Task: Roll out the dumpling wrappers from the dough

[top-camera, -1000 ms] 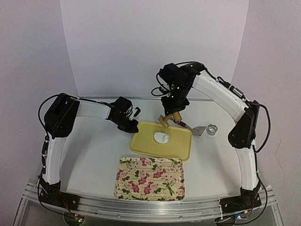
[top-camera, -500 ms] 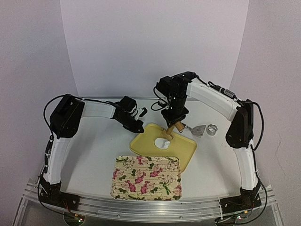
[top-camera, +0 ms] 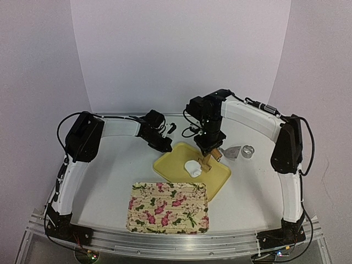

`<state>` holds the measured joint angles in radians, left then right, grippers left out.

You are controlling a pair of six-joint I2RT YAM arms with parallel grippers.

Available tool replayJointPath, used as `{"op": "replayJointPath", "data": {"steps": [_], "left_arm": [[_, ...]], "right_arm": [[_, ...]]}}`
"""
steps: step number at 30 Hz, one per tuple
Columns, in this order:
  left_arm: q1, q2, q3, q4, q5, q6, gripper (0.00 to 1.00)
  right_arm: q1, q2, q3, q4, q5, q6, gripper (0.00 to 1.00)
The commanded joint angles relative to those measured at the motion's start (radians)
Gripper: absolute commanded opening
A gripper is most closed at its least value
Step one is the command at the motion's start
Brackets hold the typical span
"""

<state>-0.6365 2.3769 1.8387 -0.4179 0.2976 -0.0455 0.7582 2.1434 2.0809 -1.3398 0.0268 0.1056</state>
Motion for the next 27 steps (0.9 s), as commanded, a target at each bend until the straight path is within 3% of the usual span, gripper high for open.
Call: {"op": "replayJointPath", "data": {"steps": [1,7,12,17,21,27], "left_arm": [[0.009,0.009,0.083,-0.008,-0.057,-0.013,0.09],[0.011,-0.060,0.060,-0.012,-0.035,-0.059,0.41],[0.011,-0.132,0.035,-0.062,-0.047,-0.146,0.57],[0.011,-0.194,-0.035,-0.209,-0.097,-0.386,0.62],[0.009,-0.281,-0.205,-0.177,-0.063,-0.545,0.63],[0.009,-0.327,-0.328,-0.144,-0.055,-0.605,0.62]], "right_arm": [[0.004,-0.089,0.044,-0.327,-0.007,0.026,0.00],[0.005,-0.135,0.033,-0.326,-0.018,0.056,0.00],[0.005,-0.157,0.021,-0.326,-0.019,0.070,0.00],[0.006,-0.145,0.030,-0.326,-0.042,0.065,0.00],[0.014,-0.101,0.035,-0.323,-0.070,0.062,0.00],[0.019,-0.041,0.063,-0.323,-0.074,0.047,0.00]]}}
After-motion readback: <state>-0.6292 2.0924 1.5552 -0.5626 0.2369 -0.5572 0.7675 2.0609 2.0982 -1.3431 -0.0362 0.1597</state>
